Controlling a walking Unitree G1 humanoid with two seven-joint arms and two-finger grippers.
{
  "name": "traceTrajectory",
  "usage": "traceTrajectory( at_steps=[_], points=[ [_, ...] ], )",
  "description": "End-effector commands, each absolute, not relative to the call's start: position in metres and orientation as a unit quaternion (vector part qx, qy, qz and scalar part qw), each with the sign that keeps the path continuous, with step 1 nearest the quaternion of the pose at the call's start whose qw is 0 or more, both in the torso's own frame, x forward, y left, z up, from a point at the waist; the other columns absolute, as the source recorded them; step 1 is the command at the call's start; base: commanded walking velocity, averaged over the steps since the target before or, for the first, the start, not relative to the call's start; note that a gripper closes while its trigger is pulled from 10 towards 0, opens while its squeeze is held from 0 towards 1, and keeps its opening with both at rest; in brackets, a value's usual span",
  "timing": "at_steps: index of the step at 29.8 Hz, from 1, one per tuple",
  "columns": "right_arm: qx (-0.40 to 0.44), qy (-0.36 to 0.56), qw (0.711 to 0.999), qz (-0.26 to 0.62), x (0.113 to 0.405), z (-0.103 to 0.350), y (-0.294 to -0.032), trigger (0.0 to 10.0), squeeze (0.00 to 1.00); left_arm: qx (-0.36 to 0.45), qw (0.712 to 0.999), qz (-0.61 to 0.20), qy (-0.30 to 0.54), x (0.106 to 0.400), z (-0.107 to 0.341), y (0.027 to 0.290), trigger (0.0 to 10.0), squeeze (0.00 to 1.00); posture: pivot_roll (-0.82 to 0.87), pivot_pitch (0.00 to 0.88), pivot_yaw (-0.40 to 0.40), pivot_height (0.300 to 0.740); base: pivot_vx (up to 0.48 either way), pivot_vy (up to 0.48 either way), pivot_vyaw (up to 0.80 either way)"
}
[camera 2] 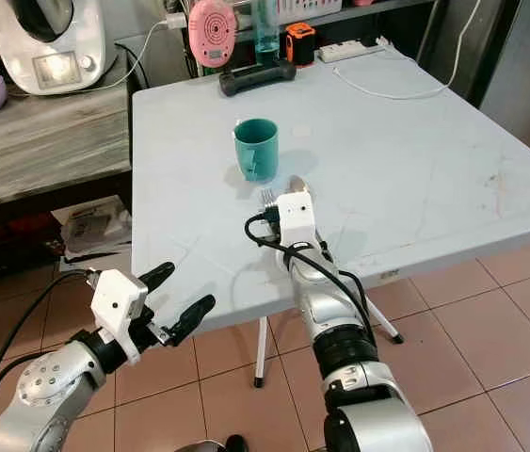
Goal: Setting the table
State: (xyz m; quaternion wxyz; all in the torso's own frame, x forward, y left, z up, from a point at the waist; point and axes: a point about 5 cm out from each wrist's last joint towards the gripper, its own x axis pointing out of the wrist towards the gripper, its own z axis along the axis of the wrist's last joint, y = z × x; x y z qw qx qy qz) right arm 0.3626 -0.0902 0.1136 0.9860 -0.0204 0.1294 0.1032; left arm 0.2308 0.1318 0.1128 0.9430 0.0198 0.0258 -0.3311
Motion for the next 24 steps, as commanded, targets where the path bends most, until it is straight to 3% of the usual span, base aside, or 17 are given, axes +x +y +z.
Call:
traceTrajectory(
  at_steps=[1, 11, 24],
  points=[
    [-0.012, 0.202, 0.974, 0.097, 0.351, 0.083, -0.091, 0.0, 0.00, 0.028, 0.943, -0.329, 0.031, 0.231, 0.111, 0.138, 10.0, 0.00, -0.06, 0.108, 0.112, 0.740, 0.000, 0.000, 0.00],
    [0.005, 0.216, 0.972, 0.094, 0.351, 0.080, -0.091, 0.0, 0.00, 0.032, 0.944, -0.328, 0.030, 0.230, 0.112, 0.139, 10.0, 0.00, -0.06, 0.113, 0.113, 0.740, 0.000, 0.000, 0.00],
    [0.023, 0.058, 0.991, 0.115, 0.350, 0.128, -0.092, 0.0, 0.00, 0.042, 0.981, -0.187, -0.010, 0.251, 0.121, 0.163, 10.0, 0.00, -0.07, 0.101, 0.107, 0.740, 0.000, 0.000, 0.00]
  ],
)
